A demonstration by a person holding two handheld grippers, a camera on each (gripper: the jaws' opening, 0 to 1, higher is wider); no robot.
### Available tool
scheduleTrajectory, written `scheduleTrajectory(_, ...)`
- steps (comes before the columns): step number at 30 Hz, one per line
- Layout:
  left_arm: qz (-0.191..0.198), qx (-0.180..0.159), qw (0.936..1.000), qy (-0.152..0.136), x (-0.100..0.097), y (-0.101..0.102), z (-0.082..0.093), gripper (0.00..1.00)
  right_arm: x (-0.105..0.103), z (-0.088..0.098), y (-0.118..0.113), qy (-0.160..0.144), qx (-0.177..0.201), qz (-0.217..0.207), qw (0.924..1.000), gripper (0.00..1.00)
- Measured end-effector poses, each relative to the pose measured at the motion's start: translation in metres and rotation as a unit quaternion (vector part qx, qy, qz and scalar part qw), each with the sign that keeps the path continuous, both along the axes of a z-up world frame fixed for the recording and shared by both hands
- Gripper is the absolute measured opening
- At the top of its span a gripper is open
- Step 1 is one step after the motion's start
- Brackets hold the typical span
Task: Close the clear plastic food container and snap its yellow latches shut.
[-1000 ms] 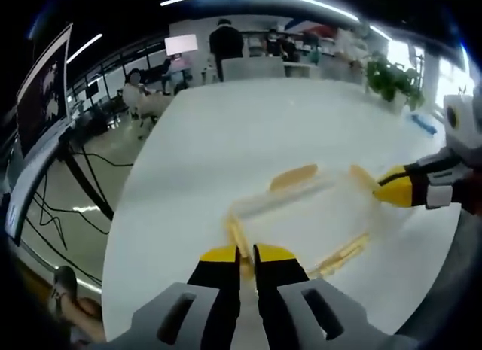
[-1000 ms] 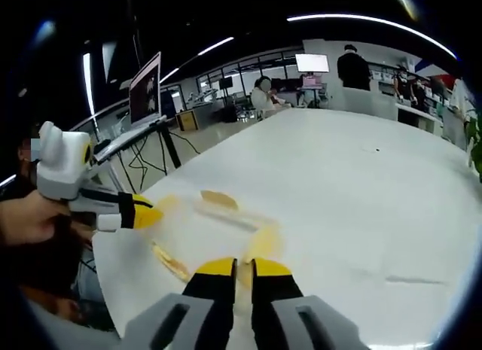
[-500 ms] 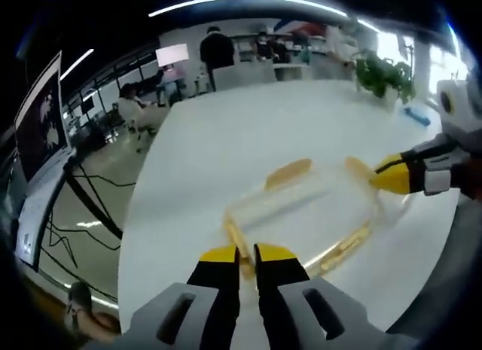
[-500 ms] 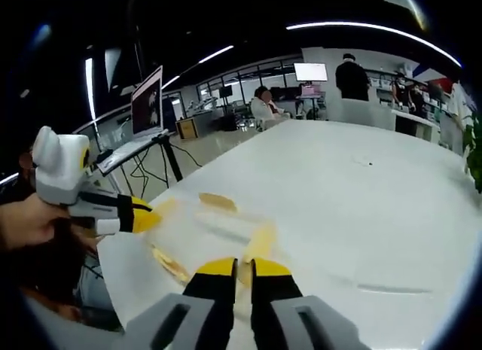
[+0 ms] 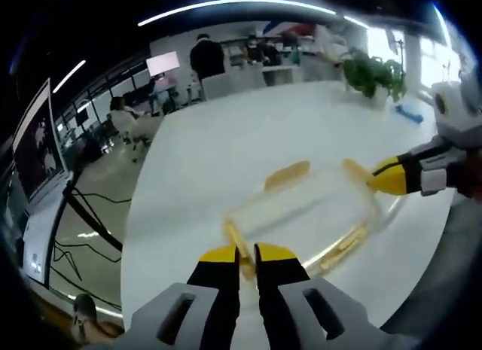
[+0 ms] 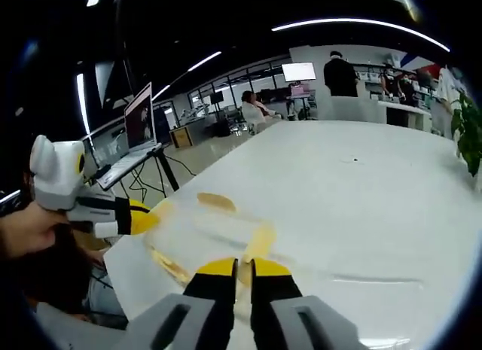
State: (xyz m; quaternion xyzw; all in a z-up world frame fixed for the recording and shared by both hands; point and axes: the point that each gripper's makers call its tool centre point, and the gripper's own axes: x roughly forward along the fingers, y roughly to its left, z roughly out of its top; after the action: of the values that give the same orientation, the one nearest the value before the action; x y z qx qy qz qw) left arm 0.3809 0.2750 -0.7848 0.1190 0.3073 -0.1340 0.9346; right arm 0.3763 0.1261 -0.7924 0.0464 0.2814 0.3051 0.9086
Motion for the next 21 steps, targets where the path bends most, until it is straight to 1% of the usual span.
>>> scheduleTrajectory(5, -0.007, 0.004, 1.0, 0.0, 0.0, -0.013, 0.0, 0.04, -0.002, 0.006, -0.013, -0.004, -0.001, -0.006, 1.0, 0.02)
scheduleTrajectory(8, -0.015, -0.001, 0.9999, -0.003, 0.0, -0.025, 0.003, 0.04, -0.001, 0.01, -0.025, -0.007, 0.001, -0.013, 0.9999, 0.02)
scheduleTrajectory(9, -0.016, 0.0, 0.9999, -0.003, 0.0, -0.028, 0.004, 0.04, 0.0, 0.012, -0.028, -0.011, 0.007, -0.016, 0.9998, 0.02)
scheduleTrajectory(10, -0.02, -0.001, 0.9998, -0.004, 0.0, -0.032, 0.005, 0.04, 0.0, 0.011, -0.033, -0.008, 0.012, -0.021, 0.9997, 0.02)
scheduleTrajectory(12, -0.021, -0.015, 0.9997, 0.0, 0.002, -0.042, 0.004, 0.04, -0.002, 0.008, -0.043, -0.002, 0.007, -0.028, 0.9996, 0.01)
scheduleTrajectory(15, -0.032, -0.013, 0.9994, -0.002, 0.004, -0.057, 0.004, 0.04, -0.003, 0.009, -0.057, -0.002, 0.007, -0.041, 0.9991, 0.01)
scheduleTrajectory(18, -0.037, -0.02, 0.9991, 0.002, 0.005, -0.07, 0.003, 0.04, -0.003, 0.009, -0.071, 0.004, 0.01, -0.055, 0.9984, 0.01)
scheduleTrajectory(21, -0.041, -0.024, 0.9989, 0.0, 0.006, -0.082, 0.004, 0.04, -0.002, 0.009, -0.082, 0.003, 0.008, -0.065, 0.9978, 0.01)
